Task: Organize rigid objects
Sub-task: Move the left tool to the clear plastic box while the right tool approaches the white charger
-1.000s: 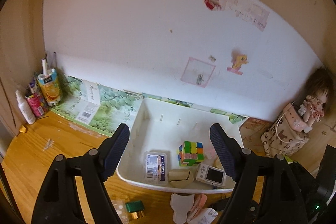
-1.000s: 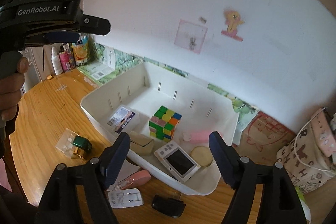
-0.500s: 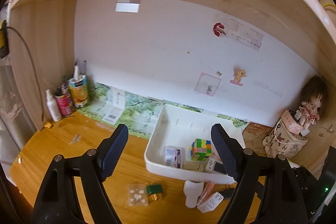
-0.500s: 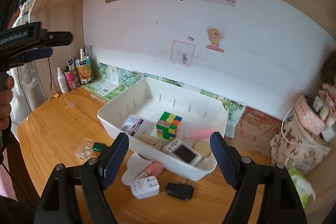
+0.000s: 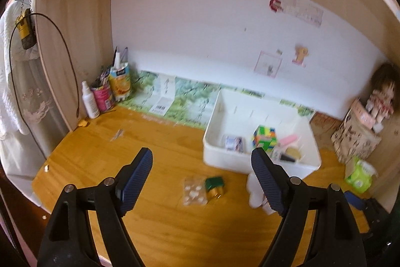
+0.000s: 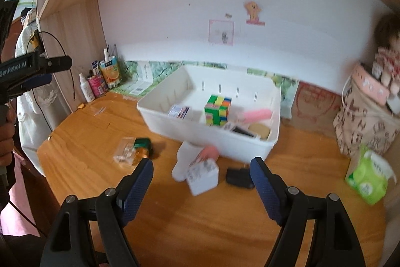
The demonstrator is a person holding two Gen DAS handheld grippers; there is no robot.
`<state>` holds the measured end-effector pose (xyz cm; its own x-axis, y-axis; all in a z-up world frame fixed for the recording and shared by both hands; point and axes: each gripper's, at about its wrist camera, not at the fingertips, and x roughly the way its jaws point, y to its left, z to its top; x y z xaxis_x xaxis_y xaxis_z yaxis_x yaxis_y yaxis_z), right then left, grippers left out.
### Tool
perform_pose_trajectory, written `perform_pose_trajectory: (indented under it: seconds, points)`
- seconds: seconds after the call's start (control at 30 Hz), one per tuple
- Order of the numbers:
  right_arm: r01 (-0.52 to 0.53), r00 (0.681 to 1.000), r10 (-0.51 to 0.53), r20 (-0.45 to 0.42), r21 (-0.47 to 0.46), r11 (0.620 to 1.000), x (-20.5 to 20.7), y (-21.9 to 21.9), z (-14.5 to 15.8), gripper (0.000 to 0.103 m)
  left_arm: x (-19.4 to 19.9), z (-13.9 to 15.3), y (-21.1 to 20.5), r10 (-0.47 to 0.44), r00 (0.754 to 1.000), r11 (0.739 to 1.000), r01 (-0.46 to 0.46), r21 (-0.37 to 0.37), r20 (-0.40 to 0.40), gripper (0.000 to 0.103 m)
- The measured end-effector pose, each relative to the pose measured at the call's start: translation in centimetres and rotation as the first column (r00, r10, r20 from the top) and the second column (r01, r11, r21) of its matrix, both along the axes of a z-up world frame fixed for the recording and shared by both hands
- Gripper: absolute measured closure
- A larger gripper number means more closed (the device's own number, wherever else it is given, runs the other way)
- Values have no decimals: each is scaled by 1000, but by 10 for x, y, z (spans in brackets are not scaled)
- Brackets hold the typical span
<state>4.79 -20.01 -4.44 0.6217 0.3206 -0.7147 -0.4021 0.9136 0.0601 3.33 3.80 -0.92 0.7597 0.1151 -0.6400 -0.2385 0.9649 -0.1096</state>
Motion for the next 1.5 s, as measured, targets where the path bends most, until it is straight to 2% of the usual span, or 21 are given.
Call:
perform_pose_trajectory:
  seconds: [0.33,0.5,0.63,0.77,0.87,0.97,1.1,1.27,1.37,1.5]
  points:
    - [40,988,-25,-155,92,995,-17,-1,-32,23,-22,-33,8,12,992,1000,-13,-5,-127,19]
    - [51,969,-17,-246,129,990,-21,7,-49,23,-22,-50,17,36,983,999,-40,-19,-181,19]
    - [62,955,-16,-298,143,988,-21,12,-60,23,-18,-61,20,12,974,1000,-17,-19,-226,19]
    - [126,923,-49,-381,180,975,-14,12,-75,23,-8,-72,23,-26,960,999,20,-27,-277,19]
    - [201,888,-92,-450,200,959,-4,10,-89,23,4,-80,25,-61,947,998,51,-40,-314,19]
    - [285,853,-149,-500,206,936,5,6,-98,23,20,-90,25,-102,928,995,92,-46,-359,19]
    - [410,797,-232,-559,217,886,16,-2,-110,23,41,-105,23,-137,894,991,129,-48,-427,19]
    - [537,729,-305,-613,234,811,28,-7,-122,23,65,-130,23,-191,832,982,163,-99,-521,19]
    - [589,696,-333,-637,241,771,32,-7,-129,23,78,-141,22,-231,798,973,190,-131,-557,19]
    - [628,677,-357,-644,252,736,37,-3,-136,23,92,-152,21,-269,766,963,223,-150,-583,19]
